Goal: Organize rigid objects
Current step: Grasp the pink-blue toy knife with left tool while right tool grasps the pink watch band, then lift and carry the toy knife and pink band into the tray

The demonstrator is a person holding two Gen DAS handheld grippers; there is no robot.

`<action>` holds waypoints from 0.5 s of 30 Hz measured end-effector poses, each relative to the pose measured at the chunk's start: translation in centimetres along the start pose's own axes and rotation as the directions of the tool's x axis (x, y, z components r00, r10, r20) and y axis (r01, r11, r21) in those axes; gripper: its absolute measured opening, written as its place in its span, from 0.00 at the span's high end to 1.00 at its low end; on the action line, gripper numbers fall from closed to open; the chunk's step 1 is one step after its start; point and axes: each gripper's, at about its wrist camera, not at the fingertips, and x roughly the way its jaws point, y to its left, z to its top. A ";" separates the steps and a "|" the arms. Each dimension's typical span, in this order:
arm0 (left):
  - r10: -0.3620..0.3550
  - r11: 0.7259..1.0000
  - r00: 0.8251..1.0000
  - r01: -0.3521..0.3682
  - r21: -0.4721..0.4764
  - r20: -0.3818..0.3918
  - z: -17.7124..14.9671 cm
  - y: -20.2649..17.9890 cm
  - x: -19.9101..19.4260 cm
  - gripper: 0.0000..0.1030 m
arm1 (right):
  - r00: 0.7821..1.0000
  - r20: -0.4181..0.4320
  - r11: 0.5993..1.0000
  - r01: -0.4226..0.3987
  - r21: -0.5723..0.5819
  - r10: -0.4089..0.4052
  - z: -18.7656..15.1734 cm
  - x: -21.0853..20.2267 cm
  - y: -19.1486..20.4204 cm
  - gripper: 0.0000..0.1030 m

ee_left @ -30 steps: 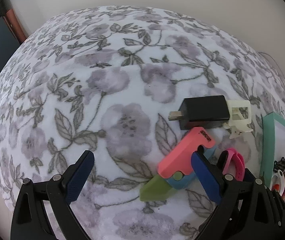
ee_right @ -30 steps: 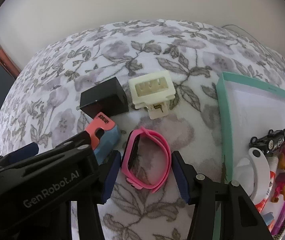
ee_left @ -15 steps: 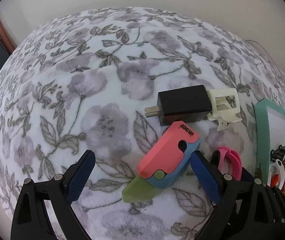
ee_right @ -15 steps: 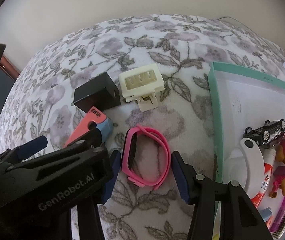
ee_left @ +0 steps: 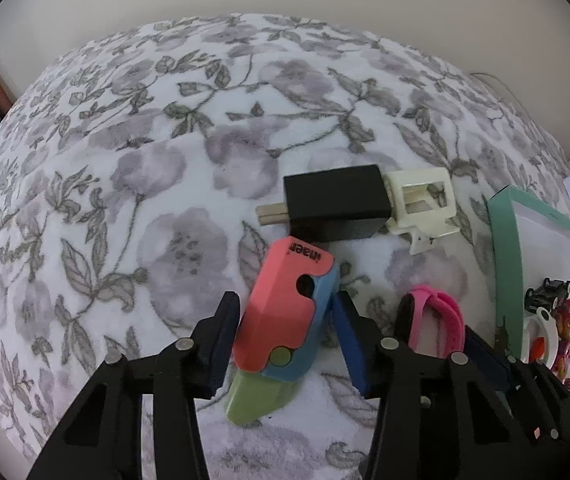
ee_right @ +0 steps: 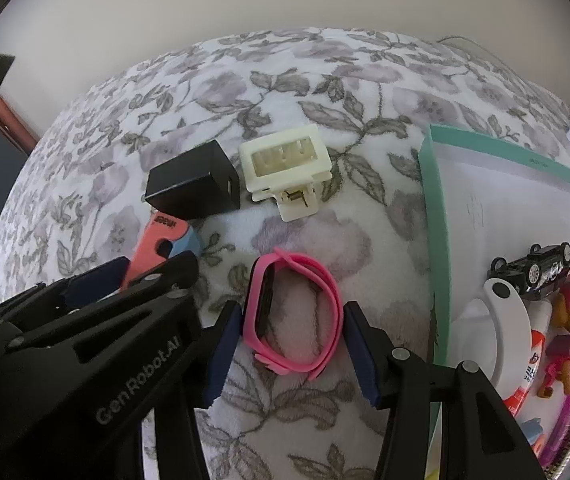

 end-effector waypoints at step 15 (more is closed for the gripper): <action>0.060 0.994 0.997 -0.064 -0.092 -0.047 0.3 3.0 0.2 0.52 | 0.997 0.022 0.994 0.081 -0.072 -0.080 -0.1 0.6 1.3 0.45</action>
